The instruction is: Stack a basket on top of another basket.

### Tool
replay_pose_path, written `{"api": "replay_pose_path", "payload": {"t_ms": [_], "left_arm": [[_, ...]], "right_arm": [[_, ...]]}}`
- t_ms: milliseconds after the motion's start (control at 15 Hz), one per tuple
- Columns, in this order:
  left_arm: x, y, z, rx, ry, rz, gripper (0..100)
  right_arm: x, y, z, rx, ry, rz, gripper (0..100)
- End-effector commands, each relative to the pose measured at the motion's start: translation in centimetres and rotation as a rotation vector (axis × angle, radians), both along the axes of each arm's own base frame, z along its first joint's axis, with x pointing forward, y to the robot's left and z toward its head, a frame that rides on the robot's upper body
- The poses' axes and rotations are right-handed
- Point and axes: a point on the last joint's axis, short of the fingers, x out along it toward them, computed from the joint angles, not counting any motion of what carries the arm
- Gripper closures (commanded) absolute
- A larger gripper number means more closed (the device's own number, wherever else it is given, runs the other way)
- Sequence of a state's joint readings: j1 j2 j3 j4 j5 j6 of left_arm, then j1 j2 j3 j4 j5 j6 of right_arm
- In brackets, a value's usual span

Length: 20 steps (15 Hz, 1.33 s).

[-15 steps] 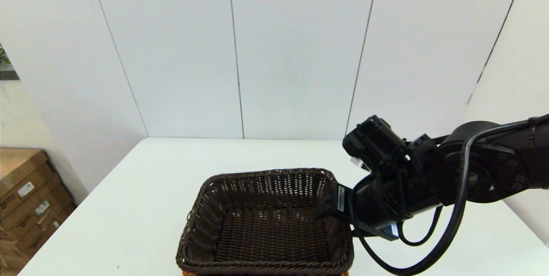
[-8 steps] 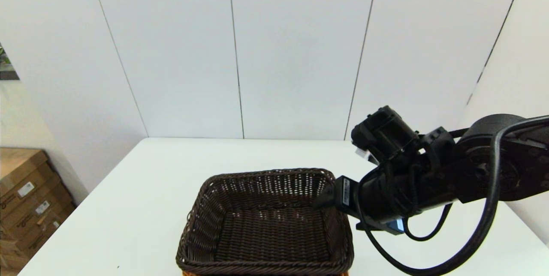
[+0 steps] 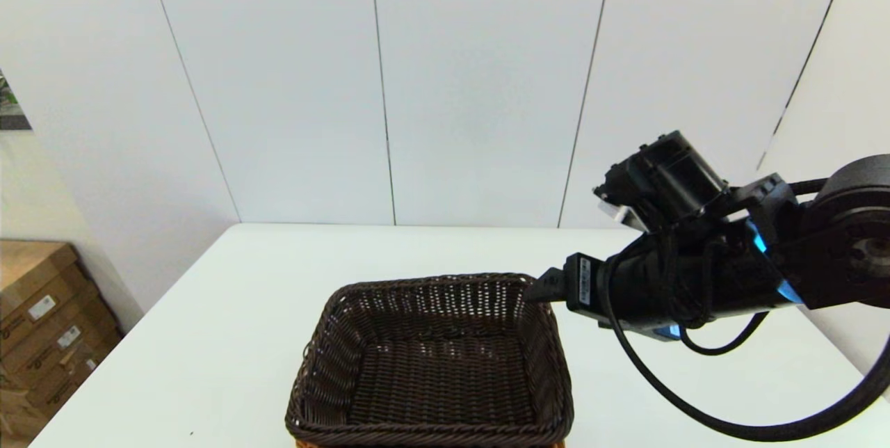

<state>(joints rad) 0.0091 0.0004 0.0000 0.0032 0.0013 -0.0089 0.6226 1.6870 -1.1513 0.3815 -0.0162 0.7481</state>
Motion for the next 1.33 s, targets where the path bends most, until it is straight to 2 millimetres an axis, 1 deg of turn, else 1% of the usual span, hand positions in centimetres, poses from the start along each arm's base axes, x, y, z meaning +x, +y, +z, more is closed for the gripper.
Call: {"api": "replay_pose_path", "payload": {"t_ms": [67, 200, 333, 400, 600, 733, 867, 1067, 1333], "left_arm": [[0.0, 0.0, 0.0, 0.000, 0.001, 0.002, 0], [0.0, 0.0, 0.0, 0.000, -0.001, 0.002, 0], [0.0, 0.0, 0.0, 0.000, -0.001, 0.000, 0], [0.0, 0.0, 0.0, 0.000, -0.001, 0.002, 0], [0.0, 0.0, 0.0, 0.000, -0.001, 0.000, 0], [0.0, 0.0, 0.0, 0.000, -0.001, 0.002, 0], [0.0, 0.0, 0.0, 0.000, -0.001, 0.000, 0], [0.0, 0.0, 0.0, 0.000, -0.001, 0.000, 0], [0.0, 0.0, 0.0, 0.000, -0.001, 0.000, 0]], "right_arm": [[-0.7, -2.4, 4.2, -0.097, -0.229, 0.019, 0], [-1.7, -4.4, 6.2, -0.171, -0.343, 0.052, 0], [-3.9, -6.8, 8.3, -0.240, -0.459, 0.103, 0], [-5.1, -7.7, 9.0, -0.269, -0.505, 0.121, 0], [-8.8, -10.6, 9.7, -0.425, -0.641, 0.195, 0], [-11.5, -12.0, 9.9, -0.453, -0.708, 0.183, 0], [-13.9, -13.5, 8.9, -0.494, -0.726, 0.161, 0], [-16.9, -15.4, 7.2, -0.532, -0.723, 0.042, 0], [-20.5, -16.7, 4.2, -0.568, -0.723, -0.069, 0]]}}
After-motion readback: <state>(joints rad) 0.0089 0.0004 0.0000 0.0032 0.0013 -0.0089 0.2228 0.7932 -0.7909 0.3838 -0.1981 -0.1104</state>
